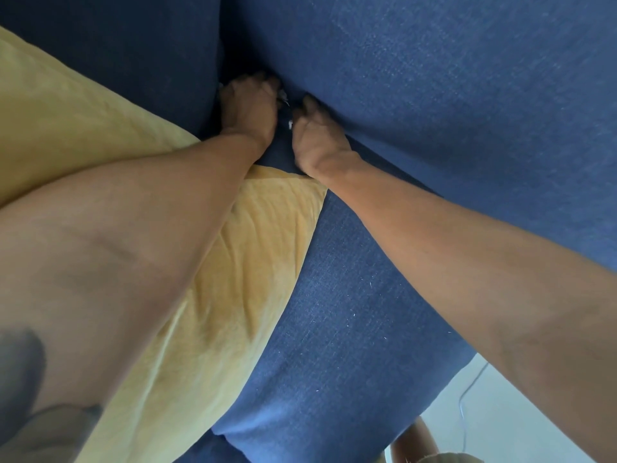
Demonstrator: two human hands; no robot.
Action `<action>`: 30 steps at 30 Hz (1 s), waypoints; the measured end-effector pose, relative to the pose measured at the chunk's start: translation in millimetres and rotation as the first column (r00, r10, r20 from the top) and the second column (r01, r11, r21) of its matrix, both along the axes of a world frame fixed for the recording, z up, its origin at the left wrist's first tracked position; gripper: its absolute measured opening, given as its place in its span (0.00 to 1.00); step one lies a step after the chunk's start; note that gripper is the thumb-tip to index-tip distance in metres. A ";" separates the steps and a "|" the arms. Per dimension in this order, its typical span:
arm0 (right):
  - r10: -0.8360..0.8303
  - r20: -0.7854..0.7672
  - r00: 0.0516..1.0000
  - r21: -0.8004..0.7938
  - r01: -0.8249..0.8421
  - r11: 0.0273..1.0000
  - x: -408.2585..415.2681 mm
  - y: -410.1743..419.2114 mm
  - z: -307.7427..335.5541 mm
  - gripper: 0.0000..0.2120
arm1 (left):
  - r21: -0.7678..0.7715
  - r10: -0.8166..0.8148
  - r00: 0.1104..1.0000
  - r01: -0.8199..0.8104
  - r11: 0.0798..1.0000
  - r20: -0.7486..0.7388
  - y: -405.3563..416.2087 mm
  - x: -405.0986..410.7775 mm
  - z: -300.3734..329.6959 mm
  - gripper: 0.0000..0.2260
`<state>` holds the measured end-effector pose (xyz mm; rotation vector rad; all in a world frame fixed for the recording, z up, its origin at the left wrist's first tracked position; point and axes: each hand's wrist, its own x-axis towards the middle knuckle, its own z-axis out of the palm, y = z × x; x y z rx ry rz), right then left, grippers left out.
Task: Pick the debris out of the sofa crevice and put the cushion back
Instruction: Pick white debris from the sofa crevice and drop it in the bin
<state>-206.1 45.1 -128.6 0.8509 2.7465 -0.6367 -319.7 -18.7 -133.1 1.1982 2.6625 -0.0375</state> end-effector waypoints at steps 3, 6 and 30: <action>-0.043 -0.057 0.997 0.003 0.043 0.999 7.6 -12.2 -4.7 0.18 | -0.050 -0.013 1.000 0.011 0.999 -0.025 1.7 3.9 2.9 0.14; -0.084 -0.083 0.993 -0.047 0.080 0.996 11.5 -19.3 -3.5 0.19 | -0.094 -0.040 0.997 0.034 0.995 -0.068 3.1 12.1 10.7 0.15; -0.184 -0.136 0.974 -0.094 0.172 0.981 76.4 -8.1 67.7 0.21 | 0.166 0.450 0.838 -0.514 0.842 0.308 7.4 81.1 76.7 0.09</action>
